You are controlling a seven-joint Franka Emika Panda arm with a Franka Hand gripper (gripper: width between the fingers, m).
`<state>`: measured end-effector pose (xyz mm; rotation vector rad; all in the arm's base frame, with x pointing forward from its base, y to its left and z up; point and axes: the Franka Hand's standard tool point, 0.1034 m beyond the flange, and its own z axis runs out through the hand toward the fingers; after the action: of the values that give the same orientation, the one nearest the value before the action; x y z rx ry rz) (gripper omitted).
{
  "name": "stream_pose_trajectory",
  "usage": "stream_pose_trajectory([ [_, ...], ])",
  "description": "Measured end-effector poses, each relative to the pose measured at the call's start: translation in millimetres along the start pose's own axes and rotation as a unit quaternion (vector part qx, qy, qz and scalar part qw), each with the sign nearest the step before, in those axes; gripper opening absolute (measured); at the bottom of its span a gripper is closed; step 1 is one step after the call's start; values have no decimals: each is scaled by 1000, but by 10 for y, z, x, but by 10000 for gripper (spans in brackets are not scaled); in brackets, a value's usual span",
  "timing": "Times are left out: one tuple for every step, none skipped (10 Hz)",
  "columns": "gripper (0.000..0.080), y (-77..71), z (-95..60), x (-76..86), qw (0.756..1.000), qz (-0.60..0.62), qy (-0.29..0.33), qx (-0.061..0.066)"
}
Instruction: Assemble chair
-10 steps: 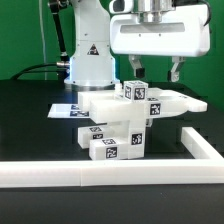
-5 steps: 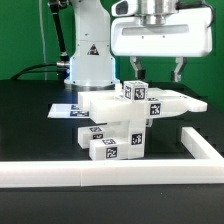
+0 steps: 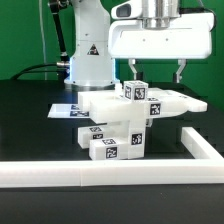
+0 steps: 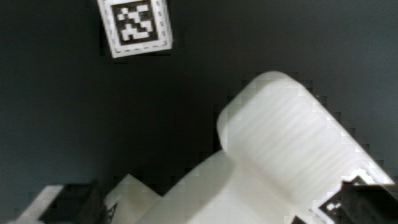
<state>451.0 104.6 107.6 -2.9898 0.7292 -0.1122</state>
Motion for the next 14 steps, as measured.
stream_pose_trajectory([
  [648,7,-16,-30,999,-45,2,2],
  [648,47,-21,-119,998,-70,4,7],
  [648,114,1,-240,996,-84,3,11],
  [648,133,62,-333,997,-80,3,8],
  [648,141,106,-337,997,-78,0,4],
  [648,131,91,-322,997,-78,2,6],
  [648,133,94,-326,997,-78,1,6],
  [648,132,95,-335,997,-79,2,6],
  [648,127,106,-397,996,-86,8,8],
  [648,178,180,-508,996,-90,14,5],
  [648,217,260,-554,995,-95,12,-3],
  [648,235,299,-532,995,-97,11,-8],
  [648,227,291,-536,995,-98,11,-7],
  [648,231,296,-538,995,-98,11,-8],
])
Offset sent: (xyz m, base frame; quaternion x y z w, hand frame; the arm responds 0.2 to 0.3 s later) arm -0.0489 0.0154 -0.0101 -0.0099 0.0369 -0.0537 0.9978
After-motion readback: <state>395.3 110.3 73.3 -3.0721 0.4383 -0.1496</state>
